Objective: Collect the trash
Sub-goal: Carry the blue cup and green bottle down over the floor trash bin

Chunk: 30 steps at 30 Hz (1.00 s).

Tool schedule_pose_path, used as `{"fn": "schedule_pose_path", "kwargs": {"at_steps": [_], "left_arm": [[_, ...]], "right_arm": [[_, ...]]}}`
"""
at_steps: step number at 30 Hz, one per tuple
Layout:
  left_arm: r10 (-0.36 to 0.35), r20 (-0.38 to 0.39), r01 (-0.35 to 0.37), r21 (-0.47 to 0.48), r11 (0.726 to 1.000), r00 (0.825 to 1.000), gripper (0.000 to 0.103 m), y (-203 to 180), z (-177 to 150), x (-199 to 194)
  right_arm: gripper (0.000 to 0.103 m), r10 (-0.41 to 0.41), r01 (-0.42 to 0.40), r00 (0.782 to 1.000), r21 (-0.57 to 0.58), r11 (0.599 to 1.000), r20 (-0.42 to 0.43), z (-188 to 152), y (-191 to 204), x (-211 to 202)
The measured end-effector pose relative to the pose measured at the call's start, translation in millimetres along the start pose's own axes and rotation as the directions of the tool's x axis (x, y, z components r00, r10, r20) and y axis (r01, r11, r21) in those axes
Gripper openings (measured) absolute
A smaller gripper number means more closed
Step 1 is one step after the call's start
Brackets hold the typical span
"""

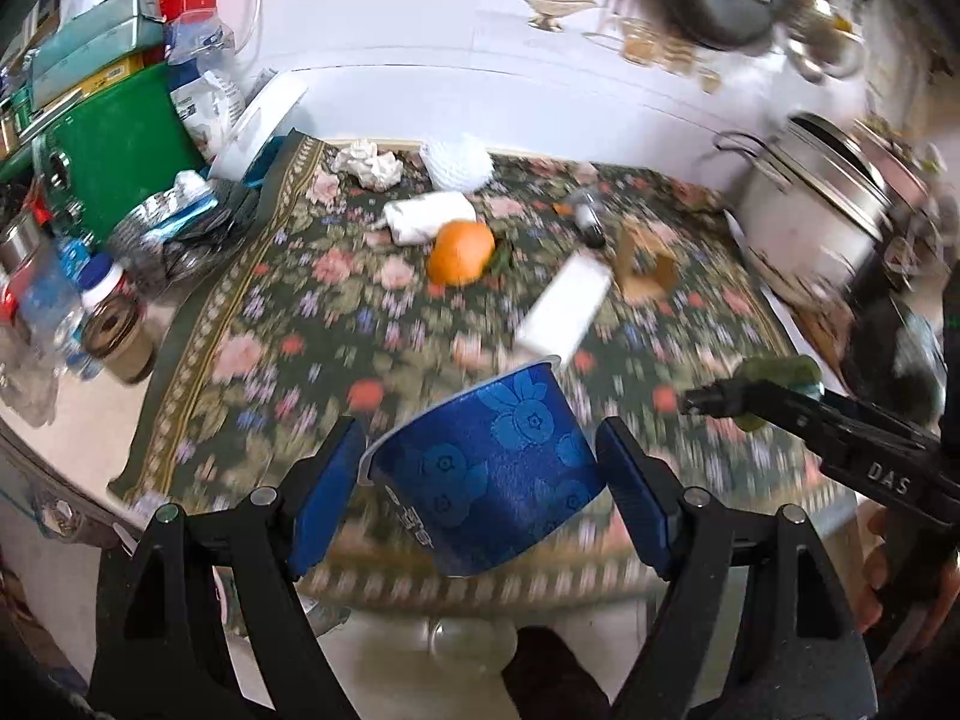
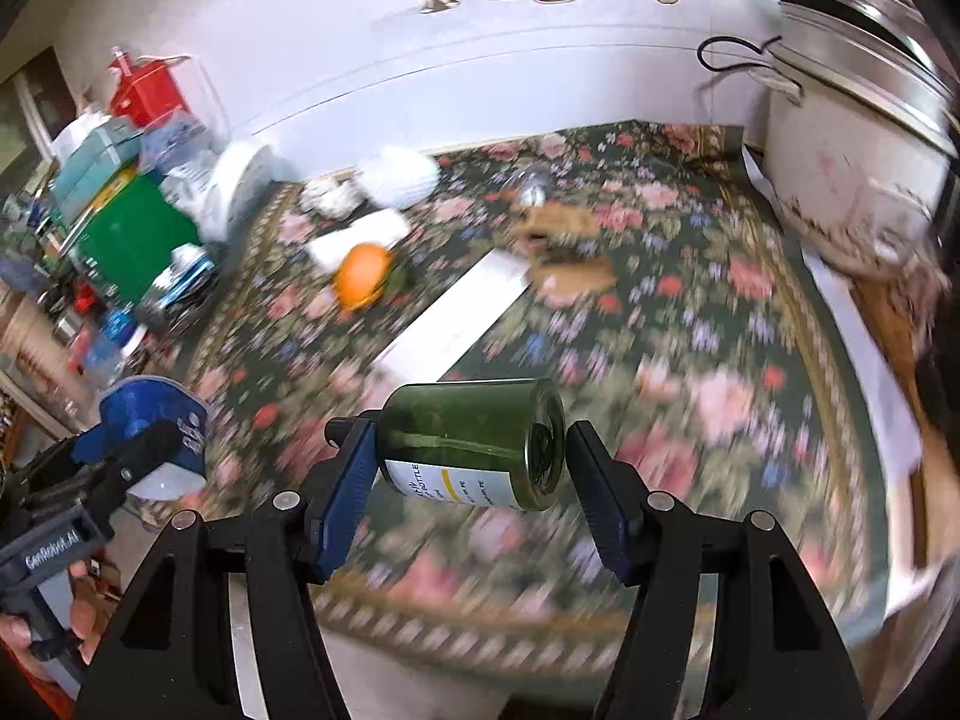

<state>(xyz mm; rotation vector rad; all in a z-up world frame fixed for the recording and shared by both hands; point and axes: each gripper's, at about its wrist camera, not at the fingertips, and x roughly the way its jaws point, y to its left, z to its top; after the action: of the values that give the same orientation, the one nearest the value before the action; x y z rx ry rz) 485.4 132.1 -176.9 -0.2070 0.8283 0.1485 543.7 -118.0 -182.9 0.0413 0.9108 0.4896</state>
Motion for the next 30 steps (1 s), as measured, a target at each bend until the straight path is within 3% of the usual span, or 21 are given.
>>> {"fn": "schedule_pose_path", "kwargs": {"at_steps": [9,14,18,23,26,30], "left_arm": [[-0.053,-0.052,0.055,0.021,0.998,0.997,0.078,30.1,-92.6,-72.5],[-0.061,-0.113,0.064,0.021,0.998,0.992,0.078,36.7,-132.3,-82.5],[-0.059,-0.192,0.061,0.003,0.998,0.980,0.078,38.6,-163.6,-64.6],[-0.059,-0.302,0.049,-0.041,0.998,0.952,0.078,36.4,-208.0,-23.7],[-0.056,-0.355,0.030,-0.077,0.997,0.933,0.078,37.2,-236.2,8.3],[-0.049,-0.379,0.009,-0.107,0.994,0.924,0.078,37.0,-268.8,49.5]], "right_arm": [[0.061,-0.015,0.014,1.000,0.025,1.000,0.019,-94.6,62.9,-51.7],[0.061,-0.025,0.026,1.000,0.031,0.999,-0.016,-130.8,79.1,-67.0],[0.061,-0.031,0.034,0.997,0.043,0.999,-0.076,-156.3,77.3,-60.7],[0.061,-0.036,0.044,0.989,0.053,0.998,-0.145,-187.2,64.8,-39.9],[0.061,-0.035,0.048,0.980,0.066,0.997,-0.198,-207.7,47.4,-13.3],[0.061,-0.022,0.046,0.965,0.085,0.995,-0.262,-236.2,21.1,32.6]]}}
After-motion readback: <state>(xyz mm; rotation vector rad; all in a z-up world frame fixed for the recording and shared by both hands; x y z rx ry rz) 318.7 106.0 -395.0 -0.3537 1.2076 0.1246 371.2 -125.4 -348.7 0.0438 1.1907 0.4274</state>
